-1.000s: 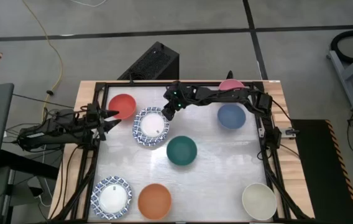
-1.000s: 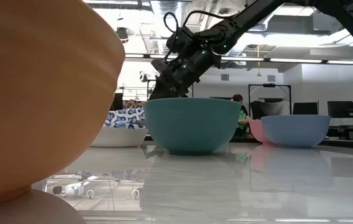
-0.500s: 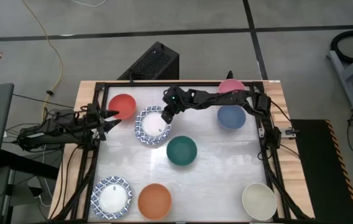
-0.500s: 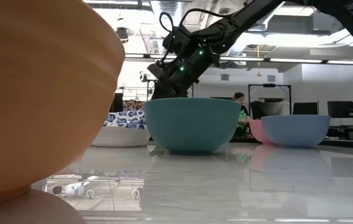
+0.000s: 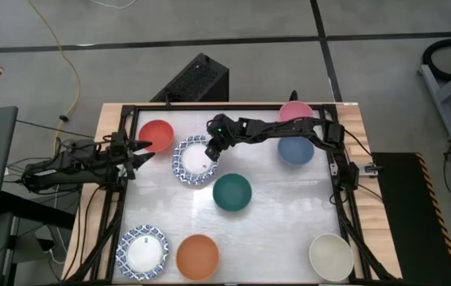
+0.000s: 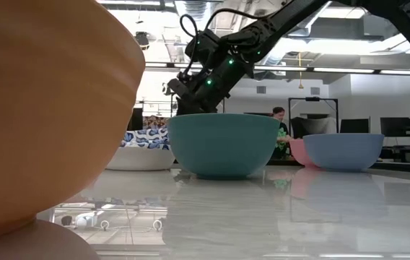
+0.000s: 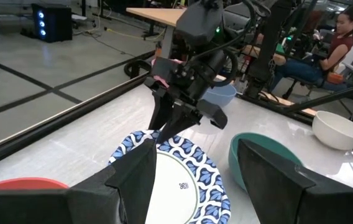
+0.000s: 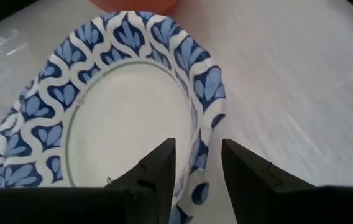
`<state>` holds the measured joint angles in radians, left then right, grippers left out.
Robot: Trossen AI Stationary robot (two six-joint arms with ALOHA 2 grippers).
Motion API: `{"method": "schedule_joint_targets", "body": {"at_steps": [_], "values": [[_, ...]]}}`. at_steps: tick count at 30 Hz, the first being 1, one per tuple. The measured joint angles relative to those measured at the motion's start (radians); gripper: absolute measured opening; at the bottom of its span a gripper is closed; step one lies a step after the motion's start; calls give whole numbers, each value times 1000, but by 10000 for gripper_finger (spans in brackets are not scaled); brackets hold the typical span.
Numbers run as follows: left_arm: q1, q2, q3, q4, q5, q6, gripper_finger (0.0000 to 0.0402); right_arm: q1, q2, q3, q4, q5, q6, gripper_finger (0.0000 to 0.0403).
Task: Nest bowls inside each other
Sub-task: Stack the bottom right blue patterned bowl on top of the other white bowl
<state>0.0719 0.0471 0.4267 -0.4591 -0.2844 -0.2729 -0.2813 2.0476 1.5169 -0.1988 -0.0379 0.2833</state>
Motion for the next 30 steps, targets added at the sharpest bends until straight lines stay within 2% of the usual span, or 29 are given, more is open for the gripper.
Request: {"method": "schedule_joint_targets", "body": {"at_steps": [11,23,27,30], "values": [[0,0,0,0,-1,3,214,-7,4,0,-26,19,25,139],[0,0,0,0,-2,2,214,0,3,0,-32,-23,33,46],[0,0,0,0,-4,2,214,-3,1,0,-29,-90,53,16],[0,0,0,0,-10,2,214,-2,1,0,-26,-121,59,10]]}}
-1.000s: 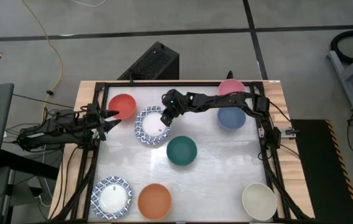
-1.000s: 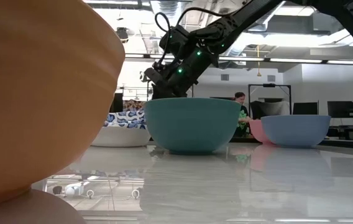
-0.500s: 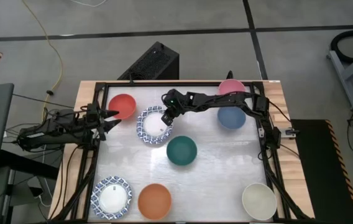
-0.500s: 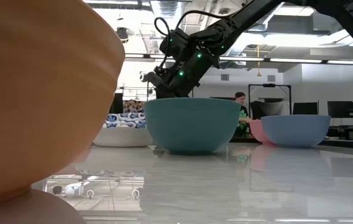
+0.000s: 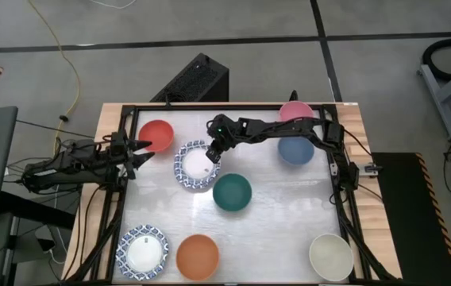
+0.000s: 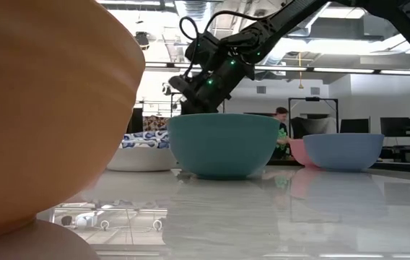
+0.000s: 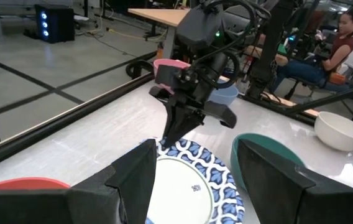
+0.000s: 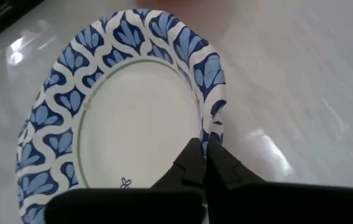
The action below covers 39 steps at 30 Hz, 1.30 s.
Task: Nest bowls inside each other
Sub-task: Stack the bottom right blue patterned bowl on top of the other white bowl
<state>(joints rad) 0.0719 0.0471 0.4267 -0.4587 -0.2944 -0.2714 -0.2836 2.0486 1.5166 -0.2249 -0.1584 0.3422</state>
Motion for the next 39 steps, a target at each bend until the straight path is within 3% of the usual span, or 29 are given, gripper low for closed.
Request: {"method": "schedule_joint_targets", "body": {"at_steps": [13,28,39], "values": [[0,0,0,0,-6,2,214,-16,-1,0,107,-133,49,17],[0,0,0,-1,-5,-3,214,-1,-1,1,89,-271,77,20],[0,0,0,-4,-5,-10,214,1,1,1,59,-224,42,95]]}}
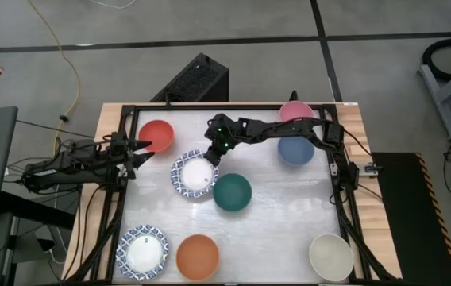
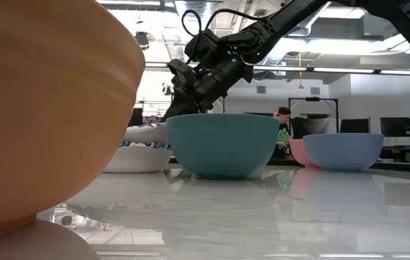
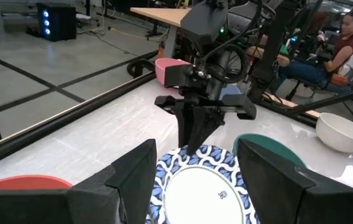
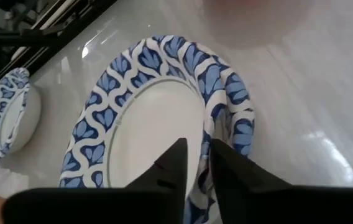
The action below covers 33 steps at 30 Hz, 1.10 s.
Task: Nest bowls inside each other
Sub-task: Stack the bottom right blue patterned bowl on top of the other white bowl
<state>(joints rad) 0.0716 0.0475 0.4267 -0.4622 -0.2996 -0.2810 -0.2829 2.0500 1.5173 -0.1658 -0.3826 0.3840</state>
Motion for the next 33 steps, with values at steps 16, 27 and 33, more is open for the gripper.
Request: {"method": "schedule_joint_targets", "body": {"at_steps": [16,27,33], "values": [[0,0,0,-6,-1,0,214,-8,-30,0,61,101,-93,134],[0,0,0,-12,6,-5,214,49,-17,0,110,105,-232,130],[0,0,0,-11,6,-7,214,79,23,-3,110,160,-228,130]]}}
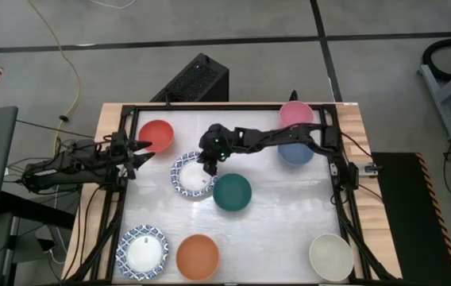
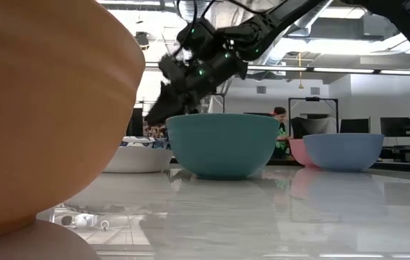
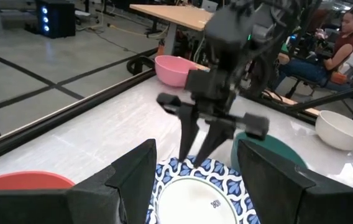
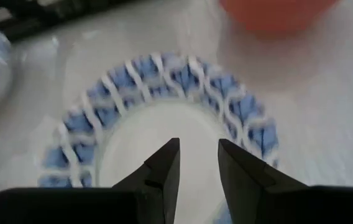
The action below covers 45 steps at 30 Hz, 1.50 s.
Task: Nest bowls inside each other
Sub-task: Stack the bottom right blue patterned bowl on top of the other white bowl, then stack the bottom blue patterned bowl on top of the other white bowl
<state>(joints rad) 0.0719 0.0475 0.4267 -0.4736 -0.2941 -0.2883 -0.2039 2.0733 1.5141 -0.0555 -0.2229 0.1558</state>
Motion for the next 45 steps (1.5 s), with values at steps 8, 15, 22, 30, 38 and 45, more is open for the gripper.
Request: {"method": "schedule_joint_targets", "body": {"at_steps": [8,15,22,30,38,45], "values": [[0,0,-12,-2,1,-14,214,0,61,2,8,61,24,129],[0,0,-45,23,30,-35,214,-12,94,3,9,78,30,129],[0,0,-45,74,42,-53,214,-14,84,2,15,92,21,129],[0,29,-45,99,123,-64,214,-15,20,4,44,93,-1,129],[0,186,-45,98,126,-73,210,5,-62,3,41,93,-37,129],[-22,324,-7,108,269,-38,186,60,-208,3,-99,108,-129,130]]}}
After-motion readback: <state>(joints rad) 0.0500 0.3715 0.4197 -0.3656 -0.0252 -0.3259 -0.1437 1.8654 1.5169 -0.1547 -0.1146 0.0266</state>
